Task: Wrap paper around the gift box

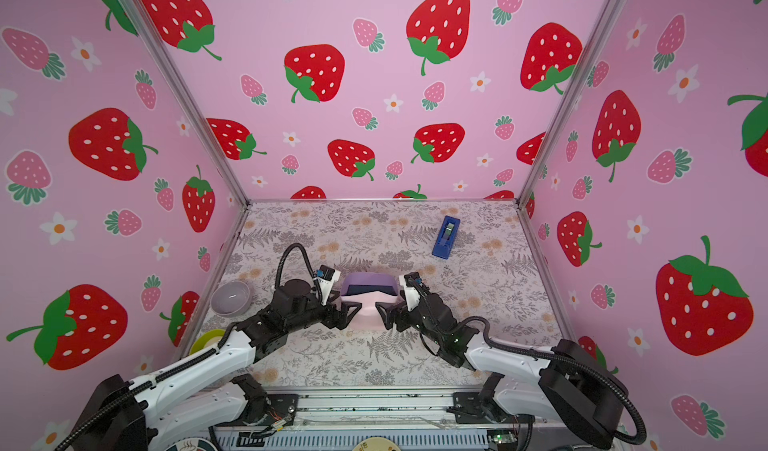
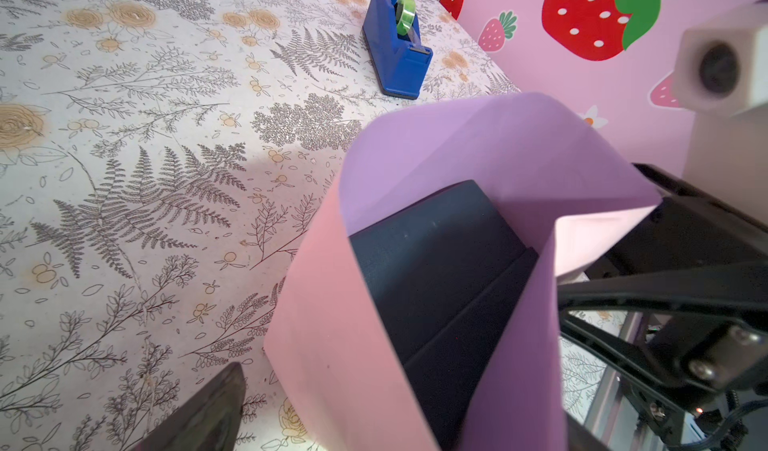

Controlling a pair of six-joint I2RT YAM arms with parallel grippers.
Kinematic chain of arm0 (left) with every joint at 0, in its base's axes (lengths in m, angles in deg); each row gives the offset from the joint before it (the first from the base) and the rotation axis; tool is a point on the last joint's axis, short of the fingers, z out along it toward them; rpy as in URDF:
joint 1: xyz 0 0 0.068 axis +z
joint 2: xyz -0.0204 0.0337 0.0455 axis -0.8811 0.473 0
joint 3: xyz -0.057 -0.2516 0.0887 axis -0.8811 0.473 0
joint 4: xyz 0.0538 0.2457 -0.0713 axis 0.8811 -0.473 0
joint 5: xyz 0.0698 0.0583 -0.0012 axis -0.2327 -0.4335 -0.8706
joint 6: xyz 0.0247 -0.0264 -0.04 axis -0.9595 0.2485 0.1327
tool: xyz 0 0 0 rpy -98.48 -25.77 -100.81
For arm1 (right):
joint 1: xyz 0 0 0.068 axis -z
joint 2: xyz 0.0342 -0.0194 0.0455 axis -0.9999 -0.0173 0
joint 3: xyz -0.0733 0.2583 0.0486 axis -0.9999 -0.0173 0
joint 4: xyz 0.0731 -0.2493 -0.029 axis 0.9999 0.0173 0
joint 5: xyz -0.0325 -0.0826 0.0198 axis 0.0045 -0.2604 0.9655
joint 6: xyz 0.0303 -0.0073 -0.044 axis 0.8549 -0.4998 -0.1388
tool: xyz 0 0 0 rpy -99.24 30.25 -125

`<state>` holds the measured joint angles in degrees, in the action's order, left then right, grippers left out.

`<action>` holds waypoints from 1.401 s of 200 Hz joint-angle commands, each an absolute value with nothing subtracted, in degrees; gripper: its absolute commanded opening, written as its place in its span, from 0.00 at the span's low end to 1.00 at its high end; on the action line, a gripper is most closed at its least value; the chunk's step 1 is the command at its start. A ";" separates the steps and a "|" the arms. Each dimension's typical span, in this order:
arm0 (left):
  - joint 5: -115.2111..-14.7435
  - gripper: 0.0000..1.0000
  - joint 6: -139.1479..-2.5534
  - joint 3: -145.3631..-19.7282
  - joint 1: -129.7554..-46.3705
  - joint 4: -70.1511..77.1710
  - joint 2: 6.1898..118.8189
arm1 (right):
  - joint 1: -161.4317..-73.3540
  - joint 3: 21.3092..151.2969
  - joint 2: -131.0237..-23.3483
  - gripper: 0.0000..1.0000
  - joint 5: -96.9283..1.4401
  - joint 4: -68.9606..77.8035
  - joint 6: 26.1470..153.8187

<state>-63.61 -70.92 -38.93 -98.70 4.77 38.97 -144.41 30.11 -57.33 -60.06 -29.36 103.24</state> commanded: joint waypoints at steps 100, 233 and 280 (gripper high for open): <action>-69.64 0.78 -65.04 -41.74 -99.38 6.76 42.92 | -144.73 33.09 -57.73 0.83 -63.16 -23.39 106.49; -70.62 0.71 -64.32 -45.30 -101.24 3.81 48.13 | -146.49 38.84 -62.44 0.80 -76.85 -19.46 116.29; -74.39 0.73 -68.81 -49.90 -101.06 -0.59 47.80 | -146.58 36.32 -63.19 0.72 -76.69 -20.30 116.75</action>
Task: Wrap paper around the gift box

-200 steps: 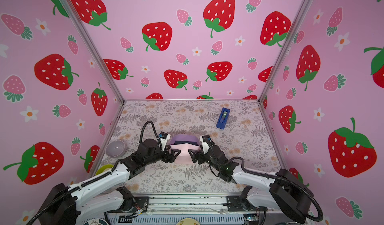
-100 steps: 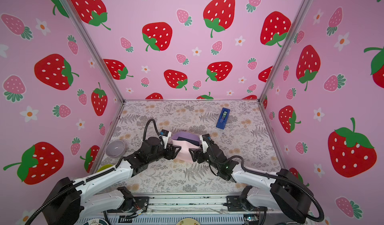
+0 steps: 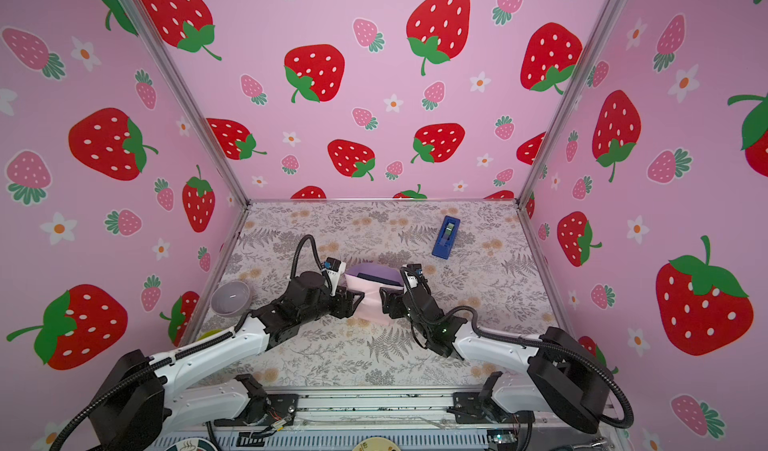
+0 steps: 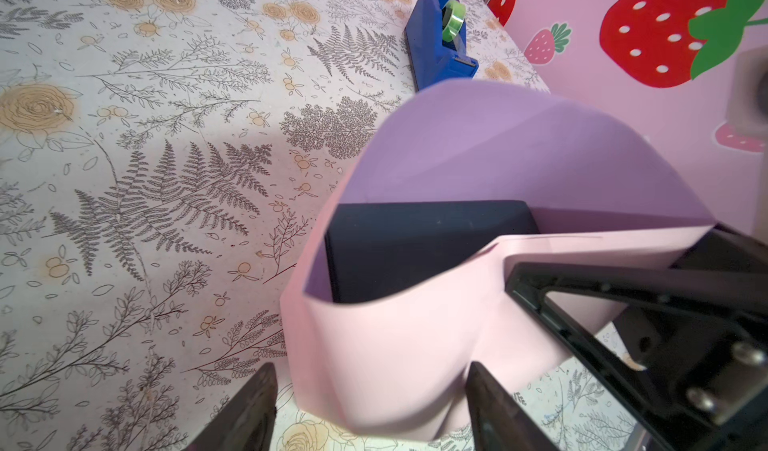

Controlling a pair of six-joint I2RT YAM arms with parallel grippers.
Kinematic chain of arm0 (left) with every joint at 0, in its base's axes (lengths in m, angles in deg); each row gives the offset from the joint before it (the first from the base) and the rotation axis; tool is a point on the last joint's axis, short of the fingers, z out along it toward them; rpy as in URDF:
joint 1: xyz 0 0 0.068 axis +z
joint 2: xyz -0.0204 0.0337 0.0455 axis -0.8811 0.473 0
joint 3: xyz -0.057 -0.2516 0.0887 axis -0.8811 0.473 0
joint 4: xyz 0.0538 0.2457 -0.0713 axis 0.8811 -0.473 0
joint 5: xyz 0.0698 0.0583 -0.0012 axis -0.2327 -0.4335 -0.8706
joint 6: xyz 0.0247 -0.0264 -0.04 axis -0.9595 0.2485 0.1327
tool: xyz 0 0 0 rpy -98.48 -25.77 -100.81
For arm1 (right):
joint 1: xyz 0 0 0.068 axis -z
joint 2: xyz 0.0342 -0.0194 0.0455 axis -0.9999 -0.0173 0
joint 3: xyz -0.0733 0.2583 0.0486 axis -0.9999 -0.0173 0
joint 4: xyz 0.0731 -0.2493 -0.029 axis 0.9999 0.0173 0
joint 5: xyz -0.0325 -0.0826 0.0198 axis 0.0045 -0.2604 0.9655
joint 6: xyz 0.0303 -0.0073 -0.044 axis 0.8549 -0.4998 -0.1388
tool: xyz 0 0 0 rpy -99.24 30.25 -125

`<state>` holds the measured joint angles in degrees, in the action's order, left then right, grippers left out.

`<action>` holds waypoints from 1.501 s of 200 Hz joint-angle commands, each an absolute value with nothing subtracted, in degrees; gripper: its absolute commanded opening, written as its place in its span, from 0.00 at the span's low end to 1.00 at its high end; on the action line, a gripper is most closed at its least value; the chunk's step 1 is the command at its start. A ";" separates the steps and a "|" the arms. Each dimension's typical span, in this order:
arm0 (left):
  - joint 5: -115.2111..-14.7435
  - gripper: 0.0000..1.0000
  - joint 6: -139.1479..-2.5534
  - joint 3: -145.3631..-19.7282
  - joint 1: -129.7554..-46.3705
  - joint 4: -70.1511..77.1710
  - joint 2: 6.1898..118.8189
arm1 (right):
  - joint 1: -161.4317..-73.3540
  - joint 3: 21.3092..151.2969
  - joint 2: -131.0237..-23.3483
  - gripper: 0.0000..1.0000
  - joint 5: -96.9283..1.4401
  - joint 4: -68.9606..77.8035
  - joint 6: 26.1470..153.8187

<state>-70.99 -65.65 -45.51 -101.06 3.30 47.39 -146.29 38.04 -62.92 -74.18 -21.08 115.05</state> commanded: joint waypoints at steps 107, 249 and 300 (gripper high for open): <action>-69.46 0.57 -72.81 -53.00 -97.18 6.43 58.11 | -146.58 35.94 -63.73 0.65 -76.56 -19.95 116.47; -91.48 0.12 -65.95 -52.74 -107.62 1.80 54.34 | -146.67 46.23 -67.42 0.12 -77.10 -13.63 108.95; -99.58 0.01 -65.29 -60.55 -110.62 -6.97 57.77 | -147.63 53.47 -71.28 0.00 -79.29 -6.61 106.22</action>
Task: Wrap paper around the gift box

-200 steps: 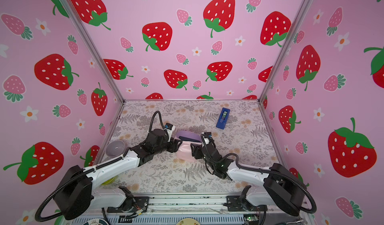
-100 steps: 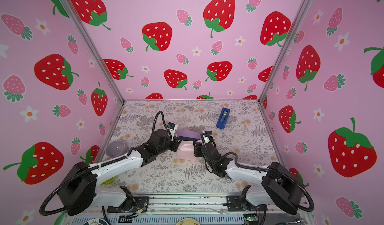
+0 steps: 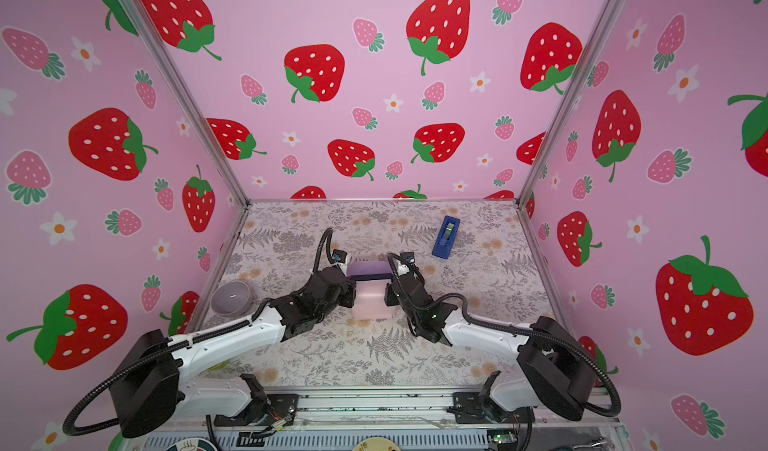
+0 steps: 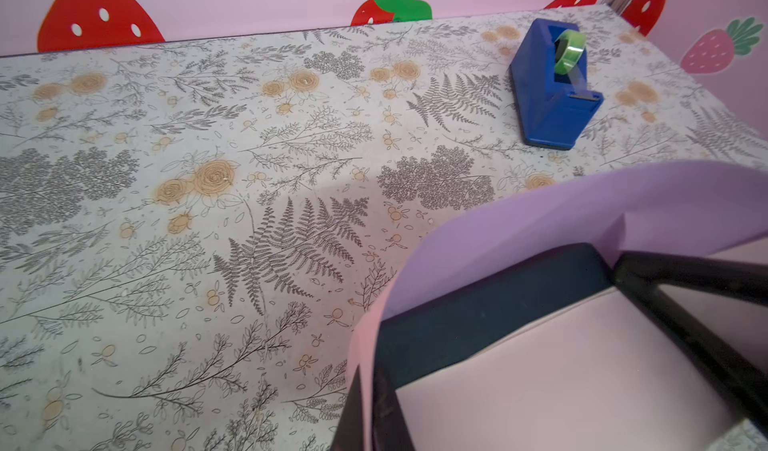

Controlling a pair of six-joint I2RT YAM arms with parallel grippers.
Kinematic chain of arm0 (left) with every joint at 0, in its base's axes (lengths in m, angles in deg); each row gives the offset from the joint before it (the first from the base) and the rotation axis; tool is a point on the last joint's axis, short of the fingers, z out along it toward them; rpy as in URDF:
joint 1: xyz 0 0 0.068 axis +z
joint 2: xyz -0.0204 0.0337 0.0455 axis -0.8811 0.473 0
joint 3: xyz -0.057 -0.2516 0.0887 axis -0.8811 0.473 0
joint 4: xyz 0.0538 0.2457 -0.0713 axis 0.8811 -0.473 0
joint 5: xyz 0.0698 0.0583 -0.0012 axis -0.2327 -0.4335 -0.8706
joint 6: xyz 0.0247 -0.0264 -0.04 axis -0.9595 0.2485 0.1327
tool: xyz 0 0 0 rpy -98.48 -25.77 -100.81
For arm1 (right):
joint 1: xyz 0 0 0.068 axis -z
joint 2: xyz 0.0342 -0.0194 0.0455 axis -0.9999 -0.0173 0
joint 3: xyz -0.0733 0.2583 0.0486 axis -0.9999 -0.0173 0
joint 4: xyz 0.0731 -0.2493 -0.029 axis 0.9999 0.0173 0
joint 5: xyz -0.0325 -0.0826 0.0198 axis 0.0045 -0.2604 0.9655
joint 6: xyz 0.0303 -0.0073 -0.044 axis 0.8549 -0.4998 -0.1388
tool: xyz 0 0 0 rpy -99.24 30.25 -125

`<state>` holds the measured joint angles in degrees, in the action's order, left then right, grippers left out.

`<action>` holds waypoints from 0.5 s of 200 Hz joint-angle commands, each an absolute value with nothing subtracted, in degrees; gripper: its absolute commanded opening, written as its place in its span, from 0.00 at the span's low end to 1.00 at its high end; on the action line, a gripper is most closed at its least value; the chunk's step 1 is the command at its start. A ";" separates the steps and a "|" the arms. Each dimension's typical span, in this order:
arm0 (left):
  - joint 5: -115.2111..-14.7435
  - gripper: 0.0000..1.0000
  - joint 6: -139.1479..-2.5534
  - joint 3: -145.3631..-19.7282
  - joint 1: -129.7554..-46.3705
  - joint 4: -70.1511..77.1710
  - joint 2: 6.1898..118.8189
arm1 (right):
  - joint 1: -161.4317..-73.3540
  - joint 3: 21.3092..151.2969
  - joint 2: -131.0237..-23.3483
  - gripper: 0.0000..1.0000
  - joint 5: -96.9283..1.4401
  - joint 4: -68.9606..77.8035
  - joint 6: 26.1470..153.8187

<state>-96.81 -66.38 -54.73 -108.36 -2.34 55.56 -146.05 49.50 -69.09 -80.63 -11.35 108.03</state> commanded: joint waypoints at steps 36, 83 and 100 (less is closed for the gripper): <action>-106.48 0.00 -65.23 -64.92 -113.09 -12.88 61.18 | -149.24 56.53 -73.63 0.00 -84.41 -2.56 106.03; -103.93 0.01 -64.88 -63.33 -112.77 -11.51 61.20 | -150.36 55.42 -74.33 0.00 -87.19 -2.73 107.20; -100.83 0.17 -65.22 -64.08 -112.40 -12.60 58.65 | -150.36 55.56 -73.94 0.00 -86.66 -2.22 108.37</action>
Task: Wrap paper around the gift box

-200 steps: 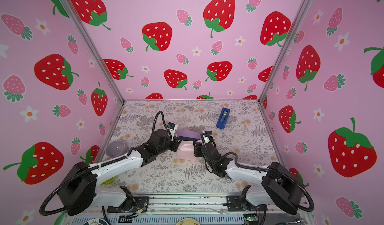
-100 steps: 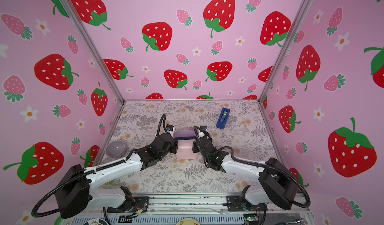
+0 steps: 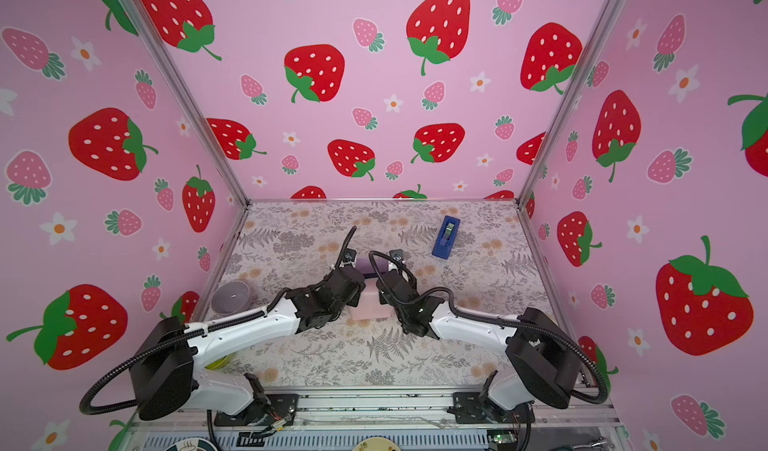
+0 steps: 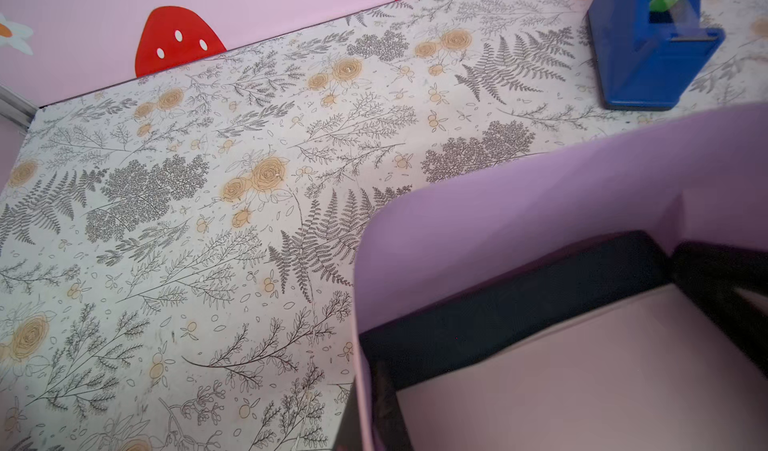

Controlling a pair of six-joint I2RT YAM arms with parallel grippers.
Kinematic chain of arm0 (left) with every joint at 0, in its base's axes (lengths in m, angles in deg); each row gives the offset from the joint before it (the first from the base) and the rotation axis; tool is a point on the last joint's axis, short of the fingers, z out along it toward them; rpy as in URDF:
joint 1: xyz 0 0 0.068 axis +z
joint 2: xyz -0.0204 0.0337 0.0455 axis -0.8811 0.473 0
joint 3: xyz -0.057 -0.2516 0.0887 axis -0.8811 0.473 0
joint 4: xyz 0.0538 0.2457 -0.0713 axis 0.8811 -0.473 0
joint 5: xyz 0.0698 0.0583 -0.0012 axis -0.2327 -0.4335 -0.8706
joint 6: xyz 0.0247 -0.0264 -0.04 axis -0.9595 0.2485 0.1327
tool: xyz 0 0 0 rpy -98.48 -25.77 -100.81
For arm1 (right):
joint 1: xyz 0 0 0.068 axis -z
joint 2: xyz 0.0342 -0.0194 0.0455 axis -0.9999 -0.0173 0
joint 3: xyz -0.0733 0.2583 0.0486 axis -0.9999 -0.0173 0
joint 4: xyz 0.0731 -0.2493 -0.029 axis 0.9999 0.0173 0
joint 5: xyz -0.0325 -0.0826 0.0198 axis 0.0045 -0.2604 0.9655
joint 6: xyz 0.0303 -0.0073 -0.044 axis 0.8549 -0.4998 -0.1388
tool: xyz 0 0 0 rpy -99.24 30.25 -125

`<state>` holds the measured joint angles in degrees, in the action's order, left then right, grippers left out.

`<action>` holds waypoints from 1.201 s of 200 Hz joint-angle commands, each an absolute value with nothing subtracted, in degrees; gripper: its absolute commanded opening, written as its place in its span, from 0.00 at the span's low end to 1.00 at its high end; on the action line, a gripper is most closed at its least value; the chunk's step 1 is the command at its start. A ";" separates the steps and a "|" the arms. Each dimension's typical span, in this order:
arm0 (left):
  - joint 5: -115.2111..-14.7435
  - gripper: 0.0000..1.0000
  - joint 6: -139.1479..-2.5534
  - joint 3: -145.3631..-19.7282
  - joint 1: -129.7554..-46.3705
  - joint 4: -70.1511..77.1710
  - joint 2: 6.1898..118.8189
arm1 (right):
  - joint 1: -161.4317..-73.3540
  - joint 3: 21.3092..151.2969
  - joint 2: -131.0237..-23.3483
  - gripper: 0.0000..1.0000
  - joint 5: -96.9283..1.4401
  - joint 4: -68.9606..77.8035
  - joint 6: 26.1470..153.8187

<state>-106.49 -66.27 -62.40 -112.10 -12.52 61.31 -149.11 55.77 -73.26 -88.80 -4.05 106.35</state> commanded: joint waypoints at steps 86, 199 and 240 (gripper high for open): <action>-97.89 0.59 -51.48 -54.88 -110.53 -9.15 49.27 | -150.36 55.81 -73.80 0.00 -85.26 -1.40 111.74; -104.71 0.08 -51.65 -56.53 -111.91 -8.22 57.46 | -150.57 58.63 -75.04 0.00 -86.20 2.90 113.96; -107.01 0.00 -54.69 -63.58 -112.53 -12.89 59.66 | -151.59 63.07 -73.77 0.00 -90.82 7.42 113.14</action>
<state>-105.92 -53.66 -58.88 -111.64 -9.05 58.45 -149.76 59.51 -73.85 -89.72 3.05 112.53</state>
